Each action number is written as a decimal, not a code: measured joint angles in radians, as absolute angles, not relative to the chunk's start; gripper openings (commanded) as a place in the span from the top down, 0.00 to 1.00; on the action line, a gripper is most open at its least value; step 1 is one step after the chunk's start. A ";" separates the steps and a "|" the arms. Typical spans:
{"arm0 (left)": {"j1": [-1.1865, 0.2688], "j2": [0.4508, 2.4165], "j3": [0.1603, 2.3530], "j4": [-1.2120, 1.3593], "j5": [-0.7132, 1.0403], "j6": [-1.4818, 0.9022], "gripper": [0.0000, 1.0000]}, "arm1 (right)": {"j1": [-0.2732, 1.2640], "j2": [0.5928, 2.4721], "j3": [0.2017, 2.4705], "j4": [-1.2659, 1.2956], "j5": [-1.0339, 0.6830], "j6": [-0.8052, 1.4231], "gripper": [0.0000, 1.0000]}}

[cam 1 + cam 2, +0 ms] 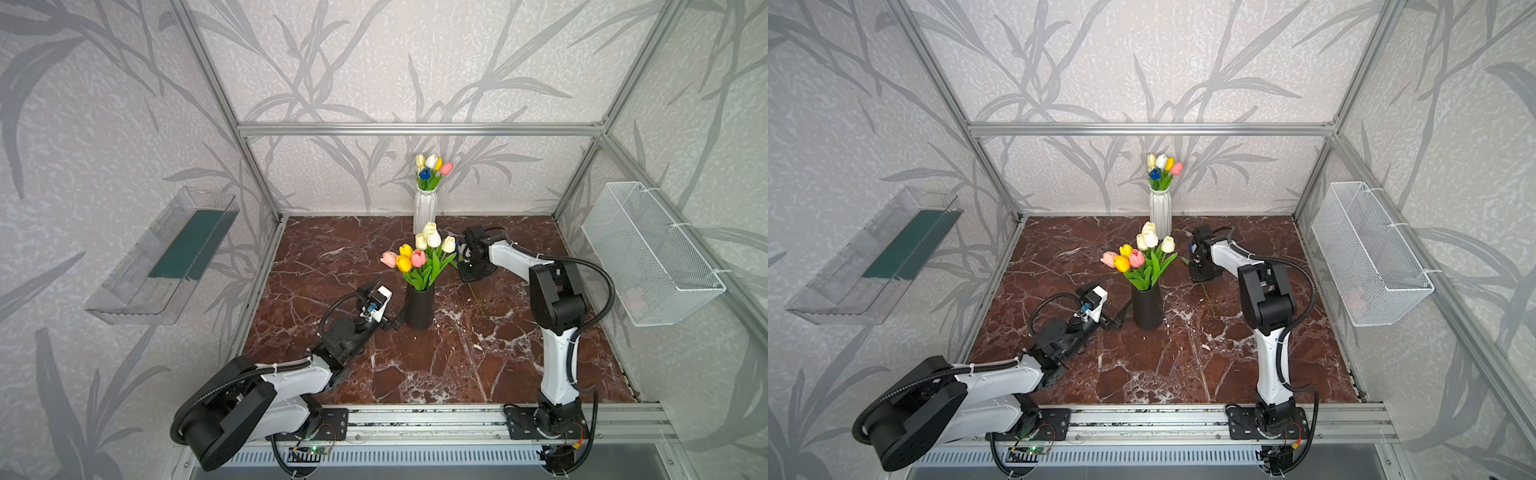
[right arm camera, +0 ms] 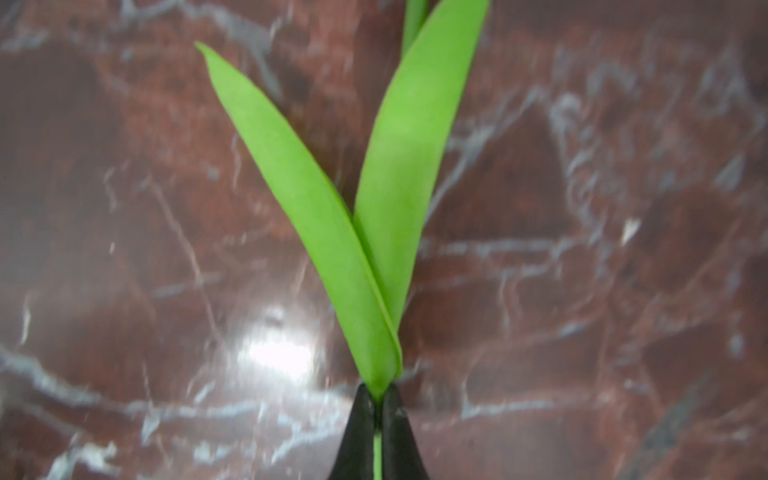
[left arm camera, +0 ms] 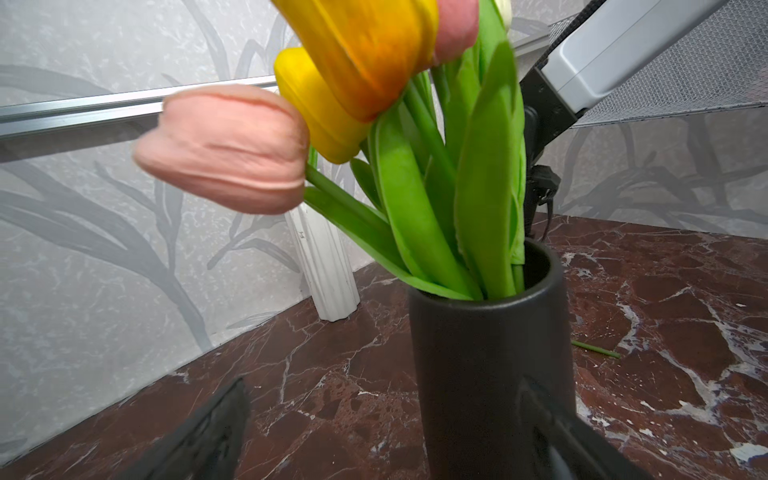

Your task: Arrange the flowers into the vase

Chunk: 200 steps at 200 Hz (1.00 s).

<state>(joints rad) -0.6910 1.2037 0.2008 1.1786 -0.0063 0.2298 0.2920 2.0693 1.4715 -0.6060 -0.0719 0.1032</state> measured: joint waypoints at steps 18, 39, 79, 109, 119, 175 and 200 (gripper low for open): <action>-0.691 1.183 0.201 1.153 -0.002 0.237 0.01 | 0.264 1.919 1.323 -0.550 -0.136 0.121 1.00; -0.691 1.163 0.201 1.116 0.004 0.247 0.01 | 0.226 1.690 1.186 -0.430 -0.221 0.142 1.00; -0.691 1.159 0.201 1.103 0.020 0.255 0.01 | 0.204 1.218 0.882 0.081 -0.404 0.239 1.00; -0.691 1.163 0.201 1.111 0.027 0.256 0.01 | 0.224 1.021 0.596 0.626 -0.527 0.373 1.00; -0.691 1.164 0.201 1.112 0.027 0.256 0.01 | 0.238 1.004 0.549 0.748 -0.555 0.410 1.00; -0.691 1.171 0.202 1.114 0.028 0.262 0.01 | 0.472 0.981 0.511 1.117 -0.569 0.416 1.00; -0.691 1.177 0.206 1.115 0.031 0.262 0.01 | 0.578 1.015 0.511 1.180 -0.512 0.319 1.00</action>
